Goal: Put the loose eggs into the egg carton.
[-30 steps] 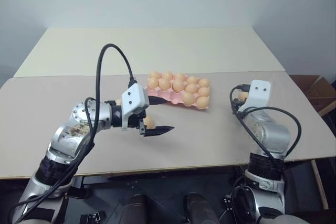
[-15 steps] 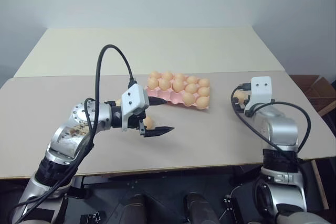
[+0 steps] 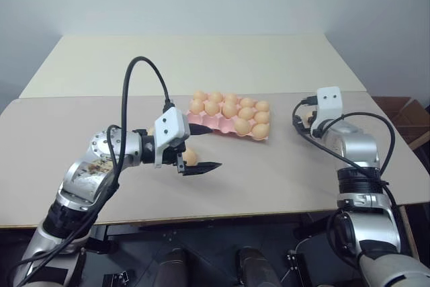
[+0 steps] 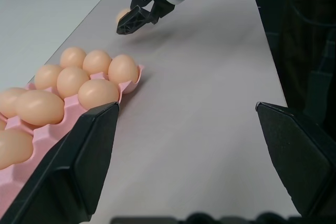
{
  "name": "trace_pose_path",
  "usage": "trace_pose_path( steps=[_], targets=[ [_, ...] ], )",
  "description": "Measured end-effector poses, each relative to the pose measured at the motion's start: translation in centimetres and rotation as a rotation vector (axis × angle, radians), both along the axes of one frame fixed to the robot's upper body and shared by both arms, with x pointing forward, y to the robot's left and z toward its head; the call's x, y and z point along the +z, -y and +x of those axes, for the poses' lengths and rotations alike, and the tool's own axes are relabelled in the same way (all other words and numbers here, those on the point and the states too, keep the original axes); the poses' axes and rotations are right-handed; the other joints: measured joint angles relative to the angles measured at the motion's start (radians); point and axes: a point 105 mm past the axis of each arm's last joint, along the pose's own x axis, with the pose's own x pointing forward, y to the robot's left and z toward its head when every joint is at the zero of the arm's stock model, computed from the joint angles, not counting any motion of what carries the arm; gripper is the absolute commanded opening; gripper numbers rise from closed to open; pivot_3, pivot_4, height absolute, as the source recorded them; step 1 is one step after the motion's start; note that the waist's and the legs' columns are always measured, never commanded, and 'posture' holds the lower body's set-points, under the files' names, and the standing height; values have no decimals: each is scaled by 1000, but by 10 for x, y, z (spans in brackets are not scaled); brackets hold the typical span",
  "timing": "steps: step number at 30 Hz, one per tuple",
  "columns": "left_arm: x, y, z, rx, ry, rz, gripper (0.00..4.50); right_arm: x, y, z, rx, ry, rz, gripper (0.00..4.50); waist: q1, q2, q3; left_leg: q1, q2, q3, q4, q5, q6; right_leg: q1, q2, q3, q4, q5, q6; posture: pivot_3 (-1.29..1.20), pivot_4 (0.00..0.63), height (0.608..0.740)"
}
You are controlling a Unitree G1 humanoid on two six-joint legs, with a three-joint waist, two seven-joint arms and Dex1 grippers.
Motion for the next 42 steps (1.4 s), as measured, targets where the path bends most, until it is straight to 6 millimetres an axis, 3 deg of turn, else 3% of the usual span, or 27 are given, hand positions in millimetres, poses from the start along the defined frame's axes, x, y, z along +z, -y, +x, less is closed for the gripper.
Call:
trace_pose_path(
  steps=[8, 15, 20, 24, 25, 35, 39, 42],
  targets=[
    [2, -1, 0, -4, 7, 8, 4500, -1, -3, 25, 58, 37, -70, 4449, -8, 0, 0, 0, 0, 0, -1, 0, 0, 0, 0, 1, 0, 0, 0, 0, 150, 740],
    [3, -2, 1, -1, 5, 15, 4500, 14, -10, 42, 30, 81, -142, 4449, -5, 1, 1, 0, 0, 0, -1, 0, 0, 0, 0, 0, 0, 0, 0, 0, 150, 740],
    [2, -3, 1, 5, -1, 20, 4500, -3, -1, 40, -10, 24, -306, 4449, -3, 1, 1, 0, -1, 0, -1, 0, 0, 0, -1, 0, -1, 0, 0, 0, 150, 740],
    [2, -3, 1, 8, -2, 19, 4500, -10, 5, 37, -45, -4, -312, 3564, -6, 1, 1, 0, 0, 0, -1, 0, 0, 0, 0, 0, 0, 0, 0, 0, 150, 740],
    [3, -3, 1, 8, -1, 19, 4500, -9, 6, 37, -56, 1, -305, 3101, -7, 1, 1, 1, 0, 0, -1, 0, 0, 0, 0, 1, 0, 0, 0, 0, 150, 740],
    [6, -2, 0, 19, -1, 5, 4500, 7, -3, 43, -9, 81, -221, 17, -7, 1, 1, 1, 0, 0, -1, 0, 0, 0, 0, 1, 0, 0, 0, 0, 150, 740],
    [8, -6, 0, 37, 2, -15, 4500, 21, -10, 43, 39, 148, -165, 17, -5, 1, 1, 0, 0, 0, -1, 0, 0, 0, 0, 1, 0, 0, 0, 0, 150, 740],
    [4, -11, -1, 53, -16, -17, 4500, 20, -4, 35, 48, 157, -145, 17, 0, 1, 1, 0, 0, 0, -1, 0, 0, 0, -1, 0, 0, 0, 0, 0, 150, 740]
  ],
)
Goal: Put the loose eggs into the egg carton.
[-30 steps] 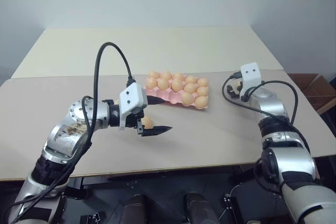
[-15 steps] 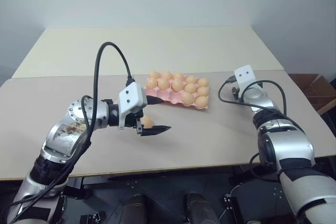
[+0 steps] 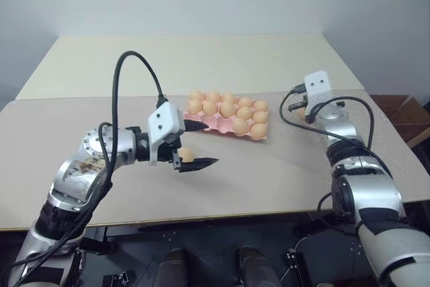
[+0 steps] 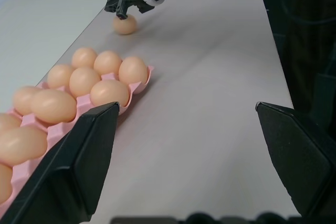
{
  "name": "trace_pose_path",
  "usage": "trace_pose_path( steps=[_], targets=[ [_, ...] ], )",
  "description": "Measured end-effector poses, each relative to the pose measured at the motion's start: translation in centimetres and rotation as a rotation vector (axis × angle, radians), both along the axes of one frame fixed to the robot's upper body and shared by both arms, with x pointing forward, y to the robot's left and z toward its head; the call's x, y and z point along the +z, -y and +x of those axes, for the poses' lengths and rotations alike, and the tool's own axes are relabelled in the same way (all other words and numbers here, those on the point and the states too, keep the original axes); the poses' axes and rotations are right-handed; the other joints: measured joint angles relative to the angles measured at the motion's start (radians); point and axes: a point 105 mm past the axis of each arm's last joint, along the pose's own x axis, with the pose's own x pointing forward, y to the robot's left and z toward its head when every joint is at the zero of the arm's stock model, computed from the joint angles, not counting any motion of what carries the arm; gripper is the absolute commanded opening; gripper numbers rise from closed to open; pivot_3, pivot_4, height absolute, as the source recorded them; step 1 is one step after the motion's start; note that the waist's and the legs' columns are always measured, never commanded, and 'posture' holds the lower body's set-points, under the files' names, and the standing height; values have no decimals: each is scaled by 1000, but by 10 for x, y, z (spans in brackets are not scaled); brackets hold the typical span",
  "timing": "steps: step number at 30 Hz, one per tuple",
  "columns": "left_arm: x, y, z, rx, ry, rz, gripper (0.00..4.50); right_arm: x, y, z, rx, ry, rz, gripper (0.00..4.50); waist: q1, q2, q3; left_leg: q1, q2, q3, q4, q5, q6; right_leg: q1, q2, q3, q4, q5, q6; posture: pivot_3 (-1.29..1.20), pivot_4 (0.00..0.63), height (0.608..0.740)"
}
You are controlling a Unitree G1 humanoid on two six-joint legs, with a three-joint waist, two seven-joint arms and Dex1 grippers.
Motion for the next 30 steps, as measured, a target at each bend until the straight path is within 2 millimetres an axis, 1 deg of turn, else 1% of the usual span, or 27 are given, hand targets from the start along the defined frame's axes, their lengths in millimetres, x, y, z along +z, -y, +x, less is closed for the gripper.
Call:
trace_pose_path(
  steps=[3, 5, 6, 11, 13, 17, 21, 24, 30],
  targets=[
    [0, -6, -1, 22, 1, 5, 4500, -6, -1, -18, 29, -20, 52, 17, 5, 0, 0, 0, 0, 0, 0, 0, 0, -1, 0, 0, 0, 0, 0, 0, 150, 740],
    [0, -9, 0, 36, 3, 8, 4500, -6, -5, -28, 43, -29, 77, 465, 4, 0, 0, 0, 0, 0, 1, 0, 0, -1, 0, 0, 1, 0, 0, 0, 150, 740],
    [0, -9, 0, 37, 3, 7, 4500, -1, -8, -33, 51, -17, 86, 704, 4, 0, 0, 0, 0, 0, 1, 0, 0, 0, 0, 0, 1, 0, 0, 0, 150, 740],
    [1, -9, -1, 37, 4, 7, 4500, 27, -18, -47, 64, 51, 181, 2338, -2, 0, 0, 1, 0, 0, 1, 0, 0, 0, 1, 0, 1, 0, 0, 0, 150, 740],
    [1, -9, -1, 37, 4, 7, 4500, 28, -26, -48, 77, 50, 209, 3075, -2, 0, 0, 1, 1, 0, 1, 0, 0, 0, 1, 0, 1, 0, 0, 0, 150, 740],
    [0, -10, 0, 38, 1, 8, 4500, 17, -43, -44, 83, 27, 254, 4470, -1, 0, 0, 1, 0, 0, 1, 0, 0, 0, 1, 0, 1, 0, 0, 0, 150, 740],
    [1, -11, 1, 41, 3, 9, 4500, 10, -46, -36, 55, 6, 268, 4492, 1, 1, 0, 1, 0, 0, 1, 0, 0, 0, 1, 0, 1, 0, 0, 0, 150, 740],
    [1, -11, 1, 43, 4, 10, 4500, 6, -52, -28, 42, 2, 280, 4492, -1, 1, 0, 1, 0, 0, 1, 0, 0, 0, 1, 0, 1, 0, 0, 0, 150, 740],
    [2, -13, 2, 47, 3, 11, 4500, -10, -58, -12, 21, -31, 293, 4492, -3, 1, 0, 1, 0, 0, 1, 0, 0, 0, 1, 0, 1, 0, 0, 0, 150, 740]
  ],
)
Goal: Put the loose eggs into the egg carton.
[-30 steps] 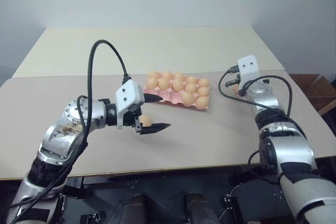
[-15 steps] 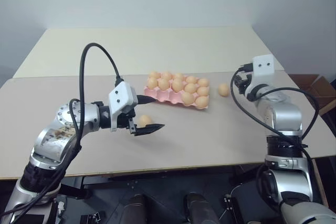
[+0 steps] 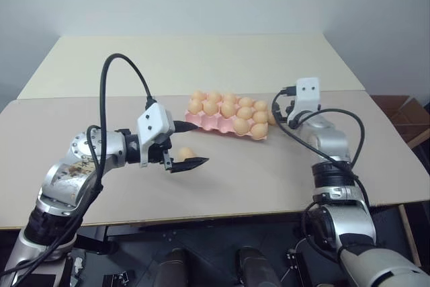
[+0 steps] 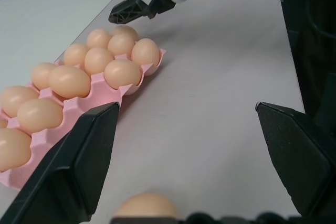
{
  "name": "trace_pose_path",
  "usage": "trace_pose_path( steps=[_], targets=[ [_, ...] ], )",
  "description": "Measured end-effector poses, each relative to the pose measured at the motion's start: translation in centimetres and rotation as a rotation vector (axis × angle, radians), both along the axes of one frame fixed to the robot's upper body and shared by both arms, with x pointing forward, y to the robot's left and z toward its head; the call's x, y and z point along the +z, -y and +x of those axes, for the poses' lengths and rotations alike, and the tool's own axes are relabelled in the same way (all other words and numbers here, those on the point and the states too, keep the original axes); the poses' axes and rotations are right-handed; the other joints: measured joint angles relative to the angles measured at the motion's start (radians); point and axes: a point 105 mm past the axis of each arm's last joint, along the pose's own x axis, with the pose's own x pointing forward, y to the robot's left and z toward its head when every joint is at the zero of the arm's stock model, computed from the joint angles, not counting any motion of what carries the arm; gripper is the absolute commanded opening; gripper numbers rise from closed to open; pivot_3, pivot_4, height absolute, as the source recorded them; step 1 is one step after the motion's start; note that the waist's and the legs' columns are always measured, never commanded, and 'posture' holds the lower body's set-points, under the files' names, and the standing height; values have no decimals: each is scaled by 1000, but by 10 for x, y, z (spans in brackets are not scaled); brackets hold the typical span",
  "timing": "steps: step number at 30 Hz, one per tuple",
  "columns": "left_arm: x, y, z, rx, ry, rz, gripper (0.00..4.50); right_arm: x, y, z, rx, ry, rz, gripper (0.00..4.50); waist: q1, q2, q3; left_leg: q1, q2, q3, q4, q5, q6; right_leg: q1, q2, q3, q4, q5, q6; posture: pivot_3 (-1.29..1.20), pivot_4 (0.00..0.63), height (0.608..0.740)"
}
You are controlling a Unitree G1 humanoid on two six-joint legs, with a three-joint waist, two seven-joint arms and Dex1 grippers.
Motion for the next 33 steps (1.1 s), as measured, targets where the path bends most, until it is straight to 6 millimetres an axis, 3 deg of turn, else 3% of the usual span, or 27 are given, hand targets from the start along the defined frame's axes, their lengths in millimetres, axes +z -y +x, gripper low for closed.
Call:
trace_pose_path(
  steps=[11, 19, 21, 33],
  targets=[
    [0, 0, 0, 2, 0, 1, 4500, -8, -7, 16, 33, -85, 19, 4492, -1, 0, 0, 0, 0, 0, 0, 0, 0, 0, 0, 0, 0, 0, 0, 0, 150, 740],
    [0, -1, 0, 3, 0, 2, 4500, -15, -6, 13, 31, -175, 135, 1843, 1, 0, 0, 0, 0, 0, 0, 0, 0, 0, 0, 0, 0, 0, 0, 0, 150, 740],
    [0, -1, 0, 4, 1, 3, 4500, -15, -4, 12, 29, -190, 158, 1411, 1, 0, 0, 0, 0, 0, 0, 0, 0, 1, 0, 0, 0, 0, 0, 0, 150, 740],
    [1, -1, 0, 1, 3, 7, 4500, -15, -4, -8, 76, -203, 162, 1183, 1, 0, 0, -1, 0, 0, 0, 0, 0, 0, 0, 0, 0, 0, 0, 0, 150, 740]
  ],
)
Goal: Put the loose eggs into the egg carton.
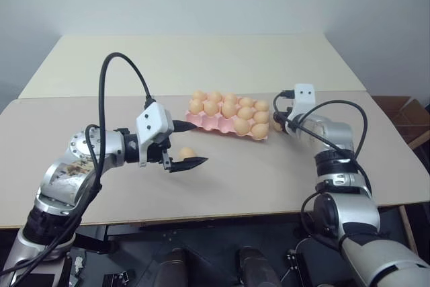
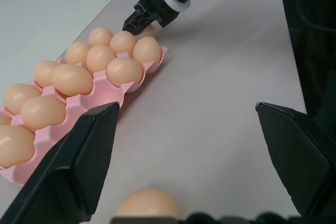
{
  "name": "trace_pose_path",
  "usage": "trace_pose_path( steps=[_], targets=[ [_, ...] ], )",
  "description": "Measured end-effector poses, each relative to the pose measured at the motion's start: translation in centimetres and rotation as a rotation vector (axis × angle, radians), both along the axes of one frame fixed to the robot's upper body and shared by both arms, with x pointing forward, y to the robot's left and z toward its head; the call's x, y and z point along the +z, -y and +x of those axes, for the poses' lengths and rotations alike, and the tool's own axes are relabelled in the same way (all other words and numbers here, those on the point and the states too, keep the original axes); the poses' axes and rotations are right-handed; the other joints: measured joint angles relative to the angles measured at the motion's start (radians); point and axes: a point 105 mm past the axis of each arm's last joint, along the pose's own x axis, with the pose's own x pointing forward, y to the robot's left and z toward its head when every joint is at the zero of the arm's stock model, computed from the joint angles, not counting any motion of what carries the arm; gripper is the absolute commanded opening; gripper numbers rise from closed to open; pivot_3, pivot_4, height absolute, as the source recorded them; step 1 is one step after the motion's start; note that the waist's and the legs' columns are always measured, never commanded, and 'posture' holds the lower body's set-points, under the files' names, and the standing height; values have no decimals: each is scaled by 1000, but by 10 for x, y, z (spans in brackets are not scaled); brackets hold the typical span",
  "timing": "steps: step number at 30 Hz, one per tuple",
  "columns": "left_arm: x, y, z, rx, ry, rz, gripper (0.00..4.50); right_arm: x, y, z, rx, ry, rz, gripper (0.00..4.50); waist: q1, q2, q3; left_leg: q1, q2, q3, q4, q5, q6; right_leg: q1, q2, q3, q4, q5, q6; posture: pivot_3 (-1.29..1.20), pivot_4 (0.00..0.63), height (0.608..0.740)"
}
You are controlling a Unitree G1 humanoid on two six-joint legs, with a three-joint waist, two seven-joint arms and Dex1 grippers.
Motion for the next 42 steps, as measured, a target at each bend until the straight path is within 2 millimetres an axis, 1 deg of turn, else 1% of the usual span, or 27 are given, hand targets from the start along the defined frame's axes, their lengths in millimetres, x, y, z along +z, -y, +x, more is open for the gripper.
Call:
trace_pose_path(
  steps=[2, 4, 8, 10, 13, 17, 22, 24, 27, 29, 32, 37, 42],
  targets=[
    [1, -1, 0, 6, 3, -2, 4500, 8, -2, -5, 16, 21, 4, 1182, 0, 0, 0, 0, 0, 0, 0, 0, 0, -1, 0, 0, 0, 0, 0, 0, 150, 740],
    [3, -4, 1, 21, 9, -6, 4500, 22, -5, -11, 35, 65, 7, 1182, -1, 0, 0, -1, 0, 0, 0, 0, 0, -1, 0, 0, 0, 0, 0, 0, 150, 740],
    [0, -19, 2, 81, 1, 7, 4500, 51, -12, -29, 68, 164, 7, 1165, -2, 0, 0, 0, 1, 0, 0, 0, 0, -1, 0, 0, 0, 0, 0, 0, 150, 740],
    [-4, -27, 2, 112, -13, 17, 4500, 61, -17, -38, 85, 201, 8, 1164, -1, 0, 0, 0, 1, 0, 0, 0, 0, -1, 0, 0, 0, 0, 0, 0, 150, 740],
    [-11, -44, 0, 172, -36, 45, 4500, 71, -38, -54, 143, 245, 31, 1164, -3, 0, 0, 0, 1, 0, 0, 0, 0, -1, 1, 0, 1, 0, 0, 0, 150, 740],
    [-21, -71, -3, 263, -77, 94, 4500, 77, -78, -75, 259, 309, 8, 1164, -2, 1, 1, 0, 1, 0, 0, 0, 0, -2, 0, 0, 1, 0, 0, 0, 150, 740],
    [-28, -89, -14, 314, -113, 119, 4500, 78, -124, -85, 373, 341, -1, 1149, -2, 1, 1, 0, 1, 0, 0, 0, 0, -2, -1, -1, 0, 0, -1, 0, 150, 740],
    [-32, -89, -19, 314, -126, 127, 4500, 76, -136, -84, 388, 357, -9, 1149, 1, 1, 1, 0, 1, 0, 0, 0, 0, -2, -1, -1, 0, 0, -1, 0, 150, 740],
    [-33, -87, -24, 315, -132, 130, 4500, 65, -150, -76, 400, 345, -18, 1148, 2, 1, 1, 0, 1, 0, 0, 0, 0, -1, -1, -2, 0, 0, -1, 0, 150, 740],
    [-30, -84, -26, 307, -123, 121, 4500, 55, -156, -70, 407, 330, -31, 1148, 1, 1, 1, 0, 1, 0, 0, 0, 0, -1, -1, -2, 0, 0, -1, 0, 150, 740],
    [-30, -82, -30, 309, -130, 115, 4500, 46, -160, -62, 413, 328, -60, 1148, -2, 1, 1, 0, 1, 0, -1, 0, 0, -2, -1, -1, 0, 0, -1, 0, 150, 740],
    [-30, -81, -33, 321, -127, 114, 4500, 39, -162, -50, 401, 353, -95, 1148, -3, 1, 1, 0, 1, 0, -1, 0, 0, -2, -1, -1, 0, 0, -1, 0, 150, 740],
    [-28, -81, -34, 330, -123, 99, 4500, 35, -165, -43, 403, 372, -125, 1148, -3, 1, 1, 0, 1, 0, -1, 0, 0, -2, -1, -1, 0, 0, -1, 0, 150, 740]
  ],
)
